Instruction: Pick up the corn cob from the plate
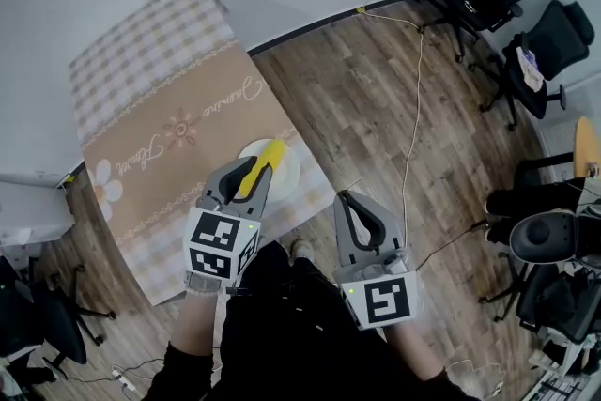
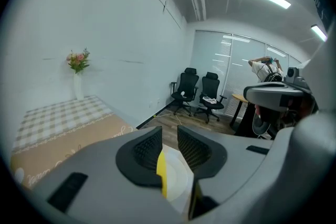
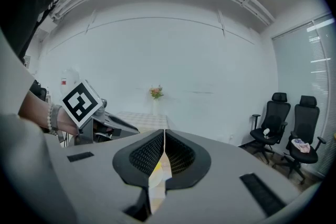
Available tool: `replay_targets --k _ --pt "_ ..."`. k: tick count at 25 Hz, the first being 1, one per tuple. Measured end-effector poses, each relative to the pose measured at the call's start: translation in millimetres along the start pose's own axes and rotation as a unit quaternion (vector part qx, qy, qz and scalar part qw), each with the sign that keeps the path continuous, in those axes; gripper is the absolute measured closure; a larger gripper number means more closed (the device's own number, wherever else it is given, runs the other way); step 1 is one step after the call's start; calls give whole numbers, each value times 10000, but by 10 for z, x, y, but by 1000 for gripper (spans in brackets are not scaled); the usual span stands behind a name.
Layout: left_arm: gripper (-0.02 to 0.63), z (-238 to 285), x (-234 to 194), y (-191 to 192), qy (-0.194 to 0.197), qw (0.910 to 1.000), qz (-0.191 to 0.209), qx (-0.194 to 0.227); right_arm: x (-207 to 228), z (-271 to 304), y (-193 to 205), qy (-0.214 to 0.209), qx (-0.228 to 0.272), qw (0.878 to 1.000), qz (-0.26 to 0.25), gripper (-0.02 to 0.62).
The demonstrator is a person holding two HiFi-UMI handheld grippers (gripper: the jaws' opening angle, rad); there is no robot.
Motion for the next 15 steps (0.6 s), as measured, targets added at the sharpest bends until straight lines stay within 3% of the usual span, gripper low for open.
replay_targets --k 11,15 --pt "411 417 -8 467 383 9953 334 -828 -42 63 66 119 -148 9998 27 552" --pt "397 576 1 671 484 9911 433 -1163 -55 101 79 132 -178 9997 39 552"
Point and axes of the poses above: the fingertips, and each gripper's own axes: z forward along the fingers, x to its right, y out of its underside, the point moved 1 cm from there along -z, backward along the fingers, and after that the axes turned 7 degrees about z, right-handed, at the moved point
